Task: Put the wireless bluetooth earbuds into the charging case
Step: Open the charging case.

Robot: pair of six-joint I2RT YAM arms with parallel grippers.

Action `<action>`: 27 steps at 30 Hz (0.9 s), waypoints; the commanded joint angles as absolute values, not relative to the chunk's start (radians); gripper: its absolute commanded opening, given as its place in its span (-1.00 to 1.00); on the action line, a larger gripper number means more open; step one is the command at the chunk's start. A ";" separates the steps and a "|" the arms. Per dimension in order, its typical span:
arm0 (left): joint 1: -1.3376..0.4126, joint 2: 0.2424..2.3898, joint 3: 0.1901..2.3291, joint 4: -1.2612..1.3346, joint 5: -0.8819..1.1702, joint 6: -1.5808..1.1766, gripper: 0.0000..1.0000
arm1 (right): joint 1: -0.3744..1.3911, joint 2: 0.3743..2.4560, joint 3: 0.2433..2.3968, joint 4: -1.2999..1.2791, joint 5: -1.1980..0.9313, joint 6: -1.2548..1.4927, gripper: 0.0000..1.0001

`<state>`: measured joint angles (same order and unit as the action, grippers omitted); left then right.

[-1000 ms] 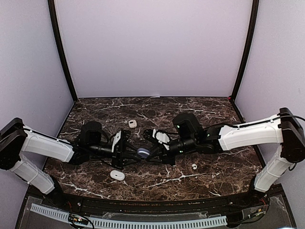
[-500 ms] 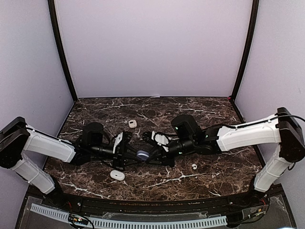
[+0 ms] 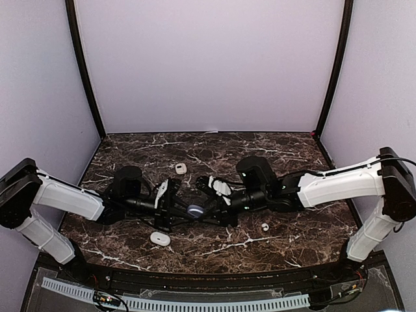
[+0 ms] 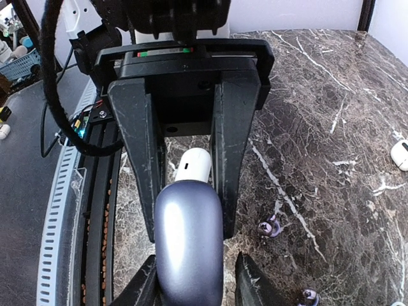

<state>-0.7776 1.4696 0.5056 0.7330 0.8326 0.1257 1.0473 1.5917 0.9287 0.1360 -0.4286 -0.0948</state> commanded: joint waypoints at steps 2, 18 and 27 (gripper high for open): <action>-0.785 1.450 0.521 0.691 0.900 0.185 -0.52 | 1.016 1.558 0.910 0.242 -0.431 -0.022 -0.24; -0.785 1.433 0.490 0.714 0.891 0.124 -0.55 | 0.966 1.534 0.850 0.314 -0.506 0.019 -0.19; -0.755 1.439 0.429 0.881 0.857 -0.077 -0.56 | 0.964 1.491 0.804 0.349 -0.550 0.016 0.24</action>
